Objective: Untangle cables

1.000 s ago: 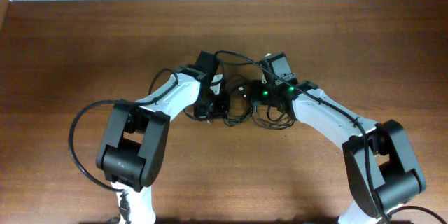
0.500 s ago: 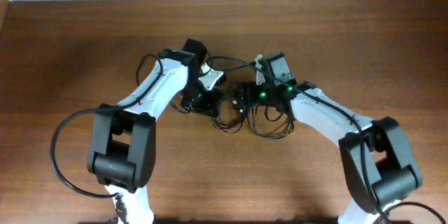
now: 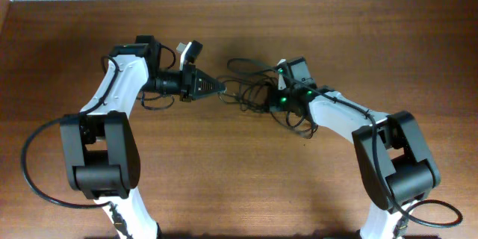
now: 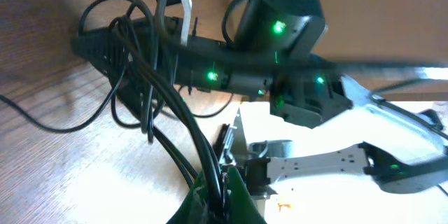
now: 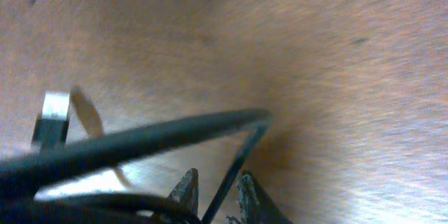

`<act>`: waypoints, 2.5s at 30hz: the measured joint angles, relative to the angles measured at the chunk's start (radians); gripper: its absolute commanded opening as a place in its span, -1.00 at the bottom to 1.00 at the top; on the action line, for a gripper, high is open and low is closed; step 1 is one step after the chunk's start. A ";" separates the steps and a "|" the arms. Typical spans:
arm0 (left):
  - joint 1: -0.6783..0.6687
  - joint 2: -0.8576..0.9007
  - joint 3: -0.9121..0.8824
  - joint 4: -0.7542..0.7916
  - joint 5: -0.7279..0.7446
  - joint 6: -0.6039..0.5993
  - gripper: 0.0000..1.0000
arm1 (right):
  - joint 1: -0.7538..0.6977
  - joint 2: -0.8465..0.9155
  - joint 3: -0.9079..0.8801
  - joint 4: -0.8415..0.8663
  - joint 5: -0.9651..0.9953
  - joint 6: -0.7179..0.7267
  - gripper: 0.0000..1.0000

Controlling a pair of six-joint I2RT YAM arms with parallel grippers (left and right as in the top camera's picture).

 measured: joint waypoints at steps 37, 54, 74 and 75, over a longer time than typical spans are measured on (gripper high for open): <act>0.261 -0.790 0.147 0.167 -1.383 -0.876 -1.00 | -0.151 0.008 0.013 -0.035 0.073 0.014 -0.78; 0.024 -0.266 0.045 0.106 -1.074 -0.636 -1.00 | -0.215 -0.177 0.069 -0.304 -0.468 -0.134 0.54; -0.129 0.045 0.045 0.207 -1.077 -0.533 -0.53 | 0.013 -0.255 0.089 -0.639 0.055 -0.131 0.97; -0.130 0.045 0.045 0.206 -1.077 -0.533 -0.16 | 0.012 -0.255 0.089 -0.637 0.113 -0.126 0.97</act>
